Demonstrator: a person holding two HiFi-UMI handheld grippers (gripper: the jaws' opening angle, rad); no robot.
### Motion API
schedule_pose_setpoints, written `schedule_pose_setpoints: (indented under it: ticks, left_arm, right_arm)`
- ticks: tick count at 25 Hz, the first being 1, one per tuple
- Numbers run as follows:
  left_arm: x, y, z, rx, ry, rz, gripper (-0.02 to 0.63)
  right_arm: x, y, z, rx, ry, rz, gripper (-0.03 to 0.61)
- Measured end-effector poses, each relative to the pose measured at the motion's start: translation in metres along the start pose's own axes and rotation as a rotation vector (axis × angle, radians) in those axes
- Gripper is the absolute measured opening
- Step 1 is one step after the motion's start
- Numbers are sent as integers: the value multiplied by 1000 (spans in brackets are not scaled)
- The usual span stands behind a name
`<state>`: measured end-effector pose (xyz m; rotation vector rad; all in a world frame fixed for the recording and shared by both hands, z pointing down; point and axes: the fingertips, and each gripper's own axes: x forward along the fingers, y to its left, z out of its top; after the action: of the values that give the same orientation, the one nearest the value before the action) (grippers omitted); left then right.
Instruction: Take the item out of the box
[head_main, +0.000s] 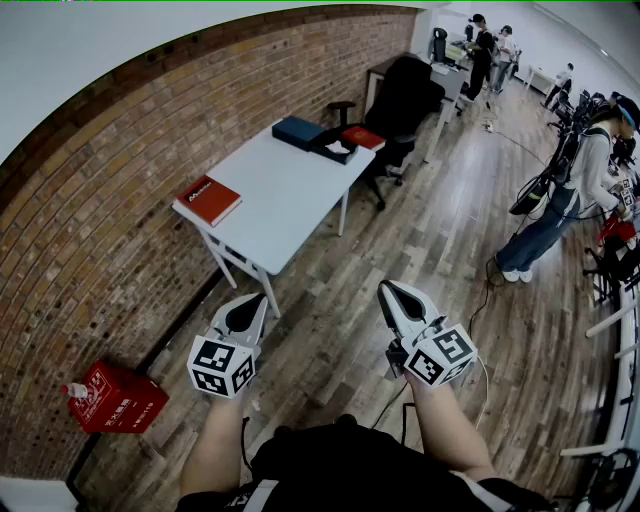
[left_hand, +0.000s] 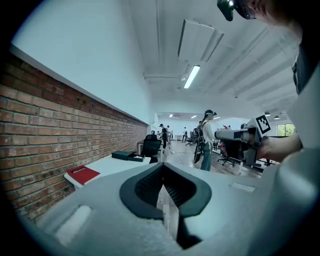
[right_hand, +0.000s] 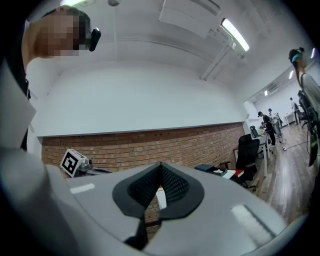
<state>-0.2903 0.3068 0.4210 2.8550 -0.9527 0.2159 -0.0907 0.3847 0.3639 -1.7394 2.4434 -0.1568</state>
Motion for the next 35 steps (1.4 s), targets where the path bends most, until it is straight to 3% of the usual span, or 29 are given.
schedule_pose_setpoints:
  ticks: [6,10,18,20,24,35]
  left_arm:
    - [7,-12,-4,55,21,-23,5]
    - [7,-32,4,-38,-15,-113,5]
    - [28,-73,25,51,-90,-108,6]
    - [36,-83,23,82,-87,-97,6]
    - [52,-95,13,70,-53,-95,6]
    - [123,-48,3,11,-17,-94,6]
  right_arm:
    - [-9,-6,-17,-20,40,12,-6]
    - [-24,-13,-21,34,29,18,-6]
    - [-70,-26,-8,-24,5,110,-2]
    - [-80,-35,-10,-13,8,110,-2]
    - [-89,-53,-15,26,18,99,0]
    - [-25,-101,-35,42,104,86,0]
